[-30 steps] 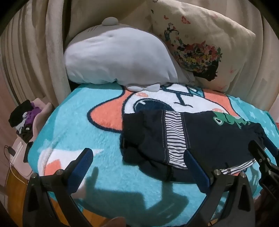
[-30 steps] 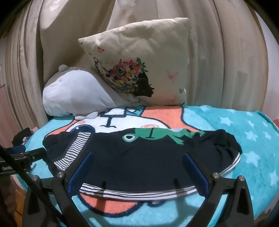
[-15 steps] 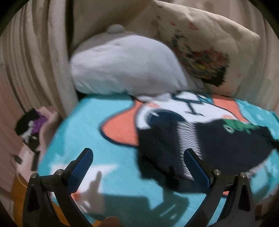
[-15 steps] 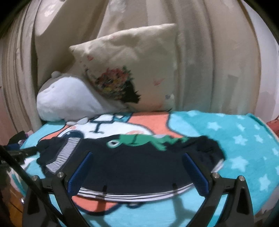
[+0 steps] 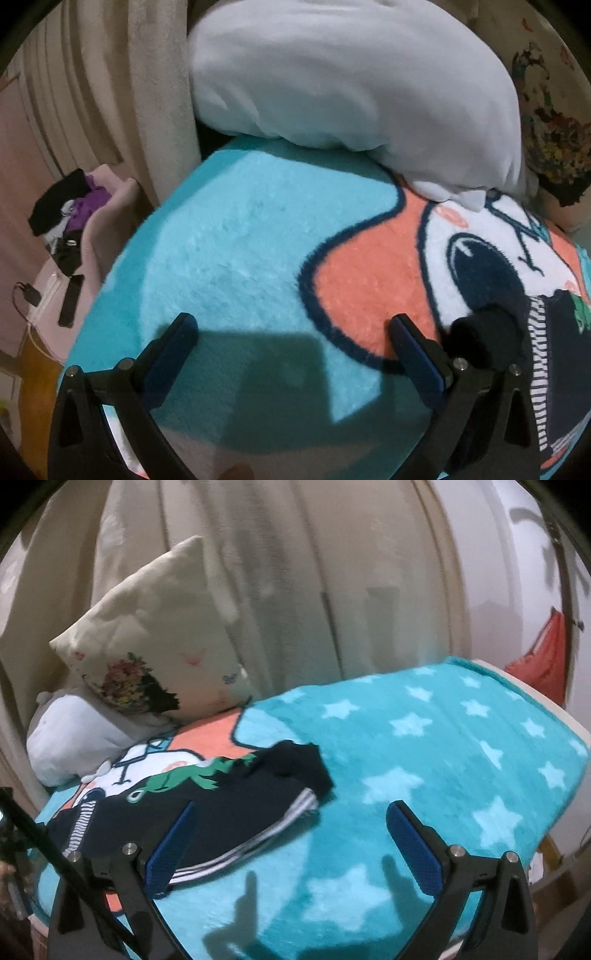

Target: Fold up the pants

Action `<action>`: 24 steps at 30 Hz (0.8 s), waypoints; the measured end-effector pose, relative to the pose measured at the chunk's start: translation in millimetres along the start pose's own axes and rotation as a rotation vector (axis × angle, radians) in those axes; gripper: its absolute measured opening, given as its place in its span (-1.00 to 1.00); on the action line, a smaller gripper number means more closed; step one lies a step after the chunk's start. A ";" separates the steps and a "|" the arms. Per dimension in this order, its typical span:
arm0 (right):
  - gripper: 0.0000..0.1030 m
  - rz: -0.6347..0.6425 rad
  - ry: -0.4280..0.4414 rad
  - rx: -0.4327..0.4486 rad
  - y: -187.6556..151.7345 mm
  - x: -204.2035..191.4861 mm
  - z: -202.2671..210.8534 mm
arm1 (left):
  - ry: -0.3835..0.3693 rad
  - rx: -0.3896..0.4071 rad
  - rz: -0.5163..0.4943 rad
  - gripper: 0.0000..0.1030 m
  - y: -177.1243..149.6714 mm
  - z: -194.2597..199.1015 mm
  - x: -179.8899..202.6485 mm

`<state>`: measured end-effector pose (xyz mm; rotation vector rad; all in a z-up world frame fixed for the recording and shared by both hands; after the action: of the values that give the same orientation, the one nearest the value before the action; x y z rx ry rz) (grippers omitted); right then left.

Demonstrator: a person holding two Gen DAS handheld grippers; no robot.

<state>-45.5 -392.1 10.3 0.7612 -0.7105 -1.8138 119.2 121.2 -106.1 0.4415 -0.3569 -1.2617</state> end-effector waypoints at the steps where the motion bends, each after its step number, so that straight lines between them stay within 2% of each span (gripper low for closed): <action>1: 0.97 -0.006 0.000 0.000 -0.4 1.3 -0.6 | 0.005 -0.007 0.003 1.00 -1.9 -0.9 0.6; 3: 0.96 -0.015 0.009 0.000 -0.9 2.5 -2.9 | -0.025 0.040 0.025 1.00 -1.4 -5.8 1.5; 5: 0.96 -0.024 0.028 -0.010 -2.1 3.1 -6.5 | -0.042 0.047 0.044 1.00 -1.1 -6.6 2.0; 8: 0.95 -0.044 0.055 -0.035 -5.6 6.6 -12.6 | -0.042 0.042 0.004 1.00 2.6 -9.5 7.1; 10: 0.89 -0.045 0.058 -0.054 -7.6 9.7 -16.6 | -0.089 0.050 -0.008 0.82 4.1 -3.7 7.4; 11: 0.89 -0.047 0.057 -0.062 -8.2 11.7 -18.7 | -0.109 0.051 -0.009 0.61 5.2 4.4 7.4; 12: 0.88 -0.053 0.059 -0.069 -8.7 14.8 -20.5 | -0.123 0.058 -0.016 0.54 5.6 17.8 10.1; 14: 0.86 -0.071 0.069 -0.076 -8.9 20.7 -23.6 | -0.186 0.095 -0.033 0.54 8.4 49.3 21.9; 15: 0.86 -0.081 0.077 -0.080 -8.5 23.6 -25.6 | -0.241 0.121 -0.058 0.54 12.1 68.9 33.0; 17: 0.84 -0.097 0.093 -0.091 -6.7 28.6 -31.3 | -0.326 0.148 -0.134 0.55 19.0 101.8 68.9; 19: 0.83 -0.102 0.108 -0.096 -4.3 31.6 -37.8 | -0.403 0.153 -0.236 0.60 24.3 126.9 122.1; 21: 0.82 -0.104 0.128 -0.103 -2.7 32.8 -44.7 | -0.496 0.115 -0.343 0.63 27.5 141.4 191.0; 24: 0.76 -0.119 0.149 -0.124 -0.7 33.3 -59.1 | -0.621 0.026 -0.517 0.63 21.5 142.6 295.2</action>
<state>-10.6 -430.5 -33.3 0.8606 -0.4606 -1.8666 146.6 -175.4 32.7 0.1504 -0.8193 -1.8978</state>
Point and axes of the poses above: each gripper's, at about its wrist camera, not at the fingertips, and z roughly against the way its jaws point, x to its right, y to its top, the point moved 4 cm from there along -z, roughly the way its jaws point, and after that the axes turned 2 degrees about z, right-handed, at the moved point
